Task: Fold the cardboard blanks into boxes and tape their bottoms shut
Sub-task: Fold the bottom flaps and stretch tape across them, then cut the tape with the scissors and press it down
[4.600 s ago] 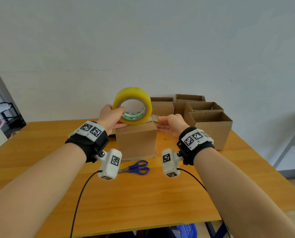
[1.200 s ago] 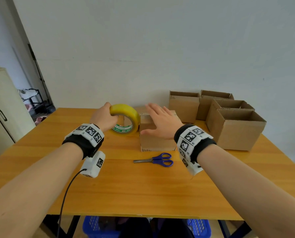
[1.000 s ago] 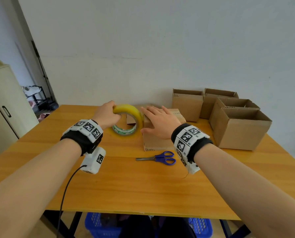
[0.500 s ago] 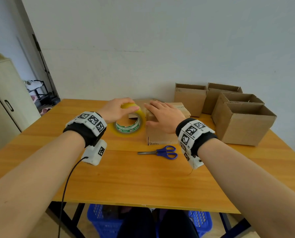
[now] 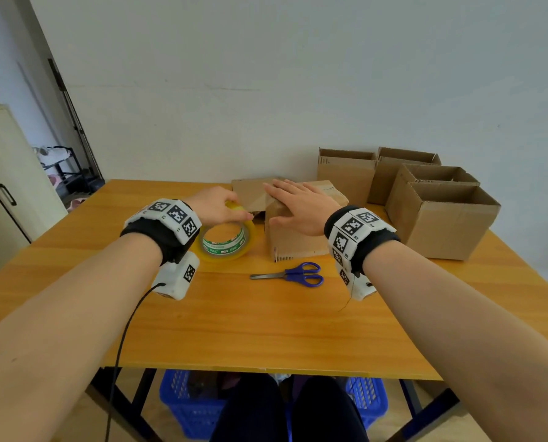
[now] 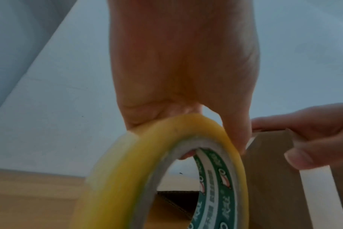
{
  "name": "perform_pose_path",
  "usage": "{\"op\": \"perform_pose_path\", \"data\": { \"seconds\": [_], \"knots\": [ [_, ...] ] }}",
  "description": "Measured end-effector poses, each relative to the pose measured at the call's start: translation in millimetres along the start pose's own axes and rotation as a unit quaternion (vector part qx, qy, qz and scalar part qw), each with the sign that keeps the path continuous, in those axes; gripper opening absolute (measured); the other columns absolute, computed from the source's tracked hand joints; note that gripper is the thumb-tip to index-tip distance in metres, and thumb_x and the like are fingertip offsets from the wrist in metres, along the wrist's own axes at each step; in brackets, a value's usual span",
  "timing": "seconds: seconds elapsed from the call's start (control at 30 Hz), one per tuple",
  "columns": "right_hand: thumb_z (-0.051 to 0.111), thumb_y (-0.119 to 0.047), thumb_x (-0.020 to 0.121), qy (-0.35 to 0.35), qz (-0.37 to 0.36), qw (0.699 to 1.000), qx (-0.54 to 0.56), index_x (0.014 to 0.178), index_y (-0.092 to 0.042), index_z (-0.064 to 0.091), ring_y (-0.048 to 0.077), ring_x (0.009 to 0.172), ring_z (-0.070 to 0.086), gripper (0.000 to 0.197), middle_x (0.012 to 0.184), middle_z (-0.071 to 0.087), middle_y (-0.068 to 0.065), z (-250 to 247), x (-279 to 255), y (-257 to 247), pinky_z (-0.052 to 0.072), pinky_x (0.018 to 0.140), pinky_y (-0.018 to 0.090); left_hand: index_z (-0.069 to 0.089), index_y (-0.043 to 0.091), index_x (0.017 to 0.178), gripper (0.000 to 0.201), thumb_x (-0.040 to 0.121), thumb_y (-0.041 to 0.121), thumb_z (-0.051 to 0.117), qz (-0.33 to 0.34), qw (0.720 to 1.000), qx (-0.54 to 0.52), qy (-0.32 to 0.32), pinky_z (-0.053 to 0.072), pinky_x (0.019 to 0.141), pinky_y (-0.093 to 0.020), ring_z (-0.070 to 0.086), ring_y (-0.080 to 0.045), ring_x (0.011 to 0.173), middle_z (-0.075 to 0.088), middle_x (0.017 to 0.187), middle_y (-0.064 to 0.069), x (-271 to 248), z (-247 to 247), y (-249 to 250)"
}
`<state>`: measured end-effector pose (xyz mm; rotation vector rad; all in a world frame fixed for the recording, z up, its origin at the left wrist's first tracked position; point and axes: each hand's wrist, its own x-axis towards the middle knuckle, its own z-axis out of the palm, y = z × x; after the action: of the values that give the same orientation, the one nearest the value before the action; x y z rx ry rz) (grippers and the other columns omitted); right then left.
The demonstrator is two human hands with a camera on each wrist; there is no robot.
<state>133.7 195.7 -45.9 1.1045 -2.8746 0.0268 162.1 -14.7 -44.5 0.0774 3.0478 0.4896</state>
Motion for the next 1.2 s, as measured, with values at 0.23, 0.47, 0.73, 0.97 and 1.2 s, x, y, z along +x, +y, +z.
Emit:
{"op": "perform_pose_path", "data": {
  "seconds": [0.23,0.47,0.73,0.97,1.2],
  "knots": [
    [0.066,-0.045,0.083,0.090,0.013,0.994,0.062,0.144,-0.020,0.034,0.021,0.133,0.037,0.073,0.148,0.035,0.003,-7,-18,4,0.033,0.108,0.037,0.060,0.023,0.122,0.042,0.087,0.046,0.061,0.022,0.997,-0.074,0.004,0.030,0.094,-0.027,0.041,-0.022,0.131,0.049,0.139,0.001,-8,-4,3],
    [0.069,-0.031,0.084,0.072,0.017,0.989,0.126,0.108,-0.018,0.052,0.010,0.078,0.049,0.032,0.089,0.050,-0.009,-10,-36,5,0.042,0.065,0.021,0.060,0.023,0.116,0.036,0.086,0.042,0.063,0.020,0.995,-0.092,0.010,0.031,0.092,-0.028,0.042,-0.023,0.128,0.050,0.137,-0.001,-13,-3,9],
    [0.070,-0.020,0.085,-0.139,0.070,0.986,0.064,0.112,-0.010,0.064,0.020,0.098,0.060,0.029,0.112,0.065,0.004,13,-50,5,0.048,0.083,0.028,0.059,0.022,0.118,0.041,0.085,0.045,0.064,0.018,0.997,-0.072,0.021,0.032,0.093,-0.029,0.043,-0.023,0.128,0.046,0.141,-0.001,-16,1,11],
    [0.069,-0.023,0.086,-0.203,0.074,0.976,0.018,0.120,-0.007,0.063,0.026,0.107,0.059,0.039,0.119,0.064,0.008,30,-48,1,0.051,0.091,0.034,0.056,0.019,0.120,0.043,0.085,0.044,0.064,0.008,0.997,-0.072,0.027,0.033,0.094,-0.029,0.043,-0.023,0.128,0.045,0.141,-0.003,-17,0,9],
    [0.068,-0.024,0.087,-0.209,0.072,0.975,0.000,0.115,-0.004,0.066,0.027,0.105,0.060,0.035,0.116,0.064,0.010,32,-43,-5,0.051,0.090,0.034,0.053,0.016,0.118,0.043,0.085,0.041,0.065,0.003,0.996,-0.085,0.014,0.035,0.096,-0.031,0.042,-0.023,0.128,0.046,0.138,-0.006,-19,-2,7]
  ]
}}
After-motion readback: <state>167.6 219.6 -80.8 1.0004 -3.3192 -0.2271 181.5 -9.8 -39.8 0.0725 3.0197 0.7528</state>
